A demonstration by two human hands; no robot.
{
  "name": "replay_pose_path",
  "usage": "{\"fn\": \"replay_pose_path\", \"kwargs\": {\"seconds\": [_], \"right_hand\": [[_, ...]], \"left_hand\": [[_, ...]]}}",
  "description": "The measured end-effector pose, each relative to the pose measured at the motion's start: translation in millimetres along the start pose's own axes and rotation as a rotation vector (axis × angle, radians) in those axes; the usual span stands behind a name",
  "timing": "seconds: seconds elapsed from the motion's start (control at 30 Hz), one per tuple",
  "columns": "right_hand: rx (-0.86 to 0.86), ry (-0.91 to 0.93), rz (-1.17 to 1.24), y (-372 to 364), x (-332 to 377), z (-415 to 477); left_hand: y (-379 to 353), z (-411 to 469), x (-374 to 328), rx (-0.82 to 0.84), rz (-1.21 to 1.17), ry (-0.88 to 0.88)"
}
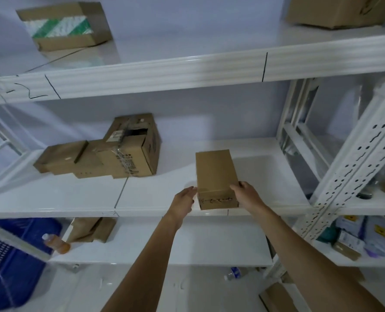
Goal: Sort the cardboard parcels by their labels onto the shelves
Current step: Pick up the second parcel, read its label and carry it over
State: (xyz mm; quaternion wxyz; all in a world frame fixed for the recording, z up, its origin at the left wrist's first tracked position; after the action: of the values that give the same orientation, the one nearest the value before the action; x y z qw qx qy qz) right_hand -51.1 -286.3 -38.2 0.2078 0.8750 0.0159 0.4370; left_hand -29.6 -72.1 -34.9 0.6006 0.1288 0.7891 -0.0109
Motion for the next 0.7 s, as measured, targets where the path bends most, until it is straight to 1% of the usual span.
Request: {"fn": "replay_pose_path", "kwargs": {"seconds": [0.07,0.13,0.3,0.47,0.6,0.7], "right_hand": [[0.0,-0.034,0.035,-7,-1,1],[-0.027,-0.039,0.041,-10,0,1],[-0.047,-0.042,0.061,-16,2,-3],[-0.035,-0.042,0.0,-17,0,-11],[-0.045,-0.05,-0.027,-17,3,-17],[-0.055,-0.042,-0.017,-20,6,-21]], "left_hand": [[1,1,-1,0.068,0.022,0.016],[1,3,-3,0.093,0.028,0.012],[9,14,-1,0.067,0.025,0.009],[11,18,8,0.1,0.073,0.043],[10,18,13,0.118,0.054,0.022],[9,15,14,0.103,0.034,0.003]]}}
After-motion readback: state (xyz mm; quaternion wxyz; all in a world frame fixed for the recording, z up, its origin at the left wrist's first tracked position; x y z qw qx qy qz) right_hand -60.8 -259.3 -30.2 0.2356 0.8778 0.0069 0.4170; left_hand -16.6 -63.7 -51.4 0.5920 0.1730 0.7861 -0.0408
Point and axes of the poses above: each hand's wrist, its own z-axis towards the middle knuckle, its own y-axis out of the back of the hand, x = y × z, the point moved 4 cm from there along z, towards the middle knuckle, and after that the axes turned 12 degrees about -y, right-handed, at the moved point
